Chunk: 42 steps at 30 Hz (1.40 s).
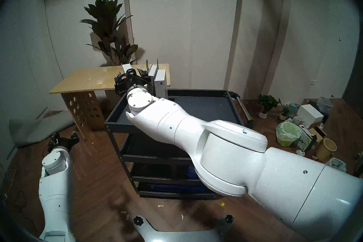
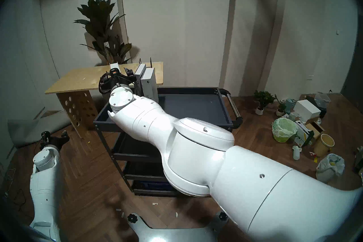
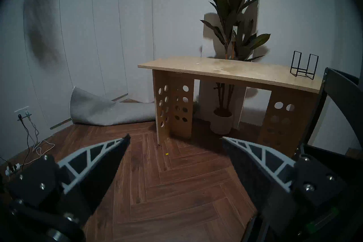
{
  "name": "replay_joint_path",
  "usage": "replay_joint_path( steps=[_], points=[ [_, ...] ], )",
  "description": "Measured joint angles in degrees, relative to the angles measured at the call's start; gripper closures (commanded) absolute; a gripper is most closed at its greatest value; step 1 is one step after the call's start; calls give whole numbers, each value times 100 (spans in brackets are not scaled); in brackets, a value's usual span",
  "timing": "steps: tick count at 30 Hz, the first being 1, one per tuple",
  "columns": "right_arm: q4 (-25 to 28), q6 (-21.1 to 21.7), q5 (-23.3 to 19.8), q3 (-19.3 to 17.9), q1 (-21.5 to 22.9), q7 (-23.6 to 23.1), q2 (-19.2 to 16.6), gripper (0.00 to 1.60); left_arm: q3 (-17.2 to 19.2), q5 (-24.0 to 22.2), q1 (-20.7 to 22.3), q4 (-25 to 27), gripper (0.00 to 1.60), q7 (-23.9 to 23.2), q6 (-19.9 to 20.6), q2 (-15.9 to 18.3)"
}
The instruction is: Sort the books onto the shelf by size, largest to the left
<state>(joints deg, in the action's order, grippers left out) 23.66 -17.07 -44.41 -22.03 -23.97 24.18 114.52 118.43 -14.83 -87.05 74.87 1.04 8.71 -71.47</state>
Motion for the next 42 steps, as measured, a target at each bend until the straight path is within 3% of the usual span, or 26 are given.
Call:
replay_joint_path(
  steps=[13, 20, 26, 35, 42],
  points=[
    [147, -343, 61, -186, 437, 275, 1, 0, -158, 9, 72, 286, 0, -110, -166, 0],
    [318, -836, 195, -481, 780, 651, -28, 0, -379, 58, 125, 660, 0, -191, -314, -17],
    [389, -1102, 360, -822, 1106, 1124, -313, 0, -615, 114, 192, 1065, 0, -242, -409, -58],
    [-384, -1128, 499, -1237, 1461, 1863, -923, 0, -934, 164, 229, 1722, 0, -283, -480, -226],
    [-1000, -1011, 573, -1304, 1449, 2181, -1381, 0, -1100, 175, 202, 2207, 0, -287, -515, -387]
  ],
)
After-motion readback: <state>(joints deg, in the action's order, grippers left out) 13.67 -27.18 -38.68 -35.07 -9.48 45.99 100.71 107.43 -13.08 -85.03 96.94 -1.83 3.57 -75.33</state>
